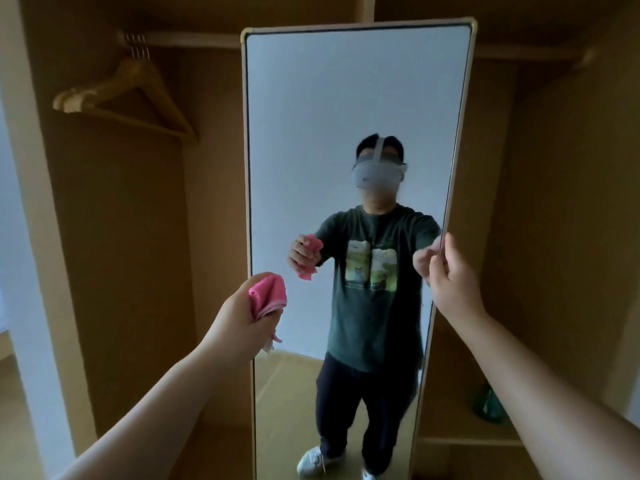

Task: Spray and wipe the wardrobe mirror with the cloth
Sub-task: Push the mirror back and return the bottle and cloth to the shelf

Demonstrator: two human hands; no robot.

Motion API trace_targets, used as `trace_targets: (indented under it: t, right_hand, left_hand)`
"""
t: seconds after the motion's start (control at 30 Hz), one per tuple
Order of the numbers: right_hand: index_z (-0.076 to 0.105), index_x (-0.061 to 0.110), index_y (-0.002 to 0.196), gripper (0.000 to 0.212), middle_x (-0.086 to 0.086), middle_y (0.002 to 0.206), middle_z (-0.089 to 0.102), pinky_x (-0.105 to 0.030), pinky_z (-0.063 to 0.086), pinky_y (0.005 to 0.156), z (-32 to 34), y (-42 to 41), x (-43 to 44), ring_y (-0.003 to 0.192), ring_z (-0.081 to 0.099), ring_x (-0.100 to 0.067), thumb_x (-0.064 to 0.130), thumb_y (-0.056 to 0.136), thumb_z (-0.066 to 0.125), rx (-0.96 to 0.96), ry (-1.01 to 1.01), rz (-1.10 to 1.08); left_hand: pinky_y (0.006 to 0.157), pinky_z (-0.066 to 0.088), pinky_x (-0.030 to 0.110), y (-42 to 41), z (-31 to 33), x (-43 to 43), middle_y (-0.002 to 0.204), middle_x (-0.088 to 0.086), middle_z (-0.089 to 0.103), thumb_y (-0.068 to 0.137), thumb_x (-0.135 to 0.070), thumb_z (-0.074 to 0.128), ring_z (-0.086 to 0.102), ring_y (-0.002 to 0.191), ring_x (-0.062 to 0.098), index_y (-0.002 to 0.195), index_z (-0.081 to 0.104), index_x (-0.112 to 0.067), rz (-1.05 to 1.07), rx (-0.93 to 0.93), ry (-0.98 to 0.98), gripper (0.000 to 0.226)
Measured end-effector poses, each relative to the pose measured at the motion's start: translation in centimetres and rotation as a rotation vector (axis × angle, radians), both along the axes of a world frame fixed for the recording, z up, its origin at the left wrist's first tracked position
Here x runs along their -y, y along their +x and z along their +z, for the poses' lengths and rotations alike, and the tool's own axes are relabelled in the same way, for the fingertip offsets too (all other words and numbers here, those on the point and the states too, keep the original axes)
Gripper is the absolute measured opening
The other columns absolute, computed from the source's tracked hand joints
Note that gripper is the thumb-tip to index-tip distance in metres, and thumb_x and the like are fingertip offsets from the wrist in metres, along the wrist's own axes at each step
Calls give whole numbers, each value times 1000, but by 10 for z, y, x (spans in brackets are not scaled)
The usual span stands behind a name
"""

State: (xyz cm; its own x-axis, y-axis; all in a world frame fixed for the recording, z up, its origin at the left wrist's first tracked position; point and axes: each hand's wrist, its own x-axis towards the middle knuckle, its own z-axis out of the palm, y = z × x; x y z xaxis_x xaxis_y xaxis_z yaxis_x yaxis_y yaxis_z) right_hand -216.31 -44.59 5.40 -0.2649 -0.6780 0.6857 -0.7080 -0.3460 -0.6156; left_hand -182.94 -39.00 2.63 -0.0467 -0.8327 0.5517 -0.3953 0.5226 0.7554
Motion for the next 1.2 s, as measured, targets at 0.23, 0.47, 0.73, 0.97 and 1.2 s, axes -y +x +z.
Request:
trace_targets:
  t: [0.23, 0.47, 0.73, 0.97, 1.2]
  right_hand:
    - [20, 7, 153, 55, -18, 120, 49, -41, 53, 82, -15, 29, -25, 100, 57, -30, 21, 103, 38, -49, -203, -104]
    - [16, 13, 154, 58, -10, 142, 38, 3, 30, 84, -21, 64, -41, 112, 40, -1, 25, 103, 39, 17, -227, -249]
    - [25, 11, 152, 57, -12, 124, 46, -9, 43, 85, -27, 116, -78, 105, 52, -16, 21, 100, 46, -87, -323, -306]
    - [39, -6, 141, 48, -20, 107, 55, -27, 51, 62, -26, 164, -80, 78, 57, -21, 14, 98, 45, -384, -478, -393]
    - [38, -11, 139, 48, -27, 105, 55, -36, 55, 62, -29, 184, -68, 79, 59, -31, 15, 98, 43, -427, -523, -457]
  left_hand:
    - [53, 53, 14, 28, -1, 27, 82, 2, 71, 88, 0, 60, 71, 68, 6, 104, 54, -45, -123, -23, -9, 49]
    - [52, 52, 12, 56, 14, 55, 89, -1, 68, 89, -3, 62, 68, 73, 4, 111, 52, -39, -250, 26, 3, 44]
    - [50, 54, 19, 80, 16, 64, 83, -3, 71, 91, -8, 63, 71, 65, 14, 121, 50, -33, -394, 0, 85, 41]
    - [50, 56, 22, 104, 11, 74, 82, -7, 72, 93, -17, 62, 70, 57, 22, 124, 50, -24, -444, 28, 72, 34]
    - [50, 55, 19, 121, 8, 83, 86, -10, 70, 93, -18, 60, 70, 61, 20, 125, 52, -27, -450, 0, 37, 34]
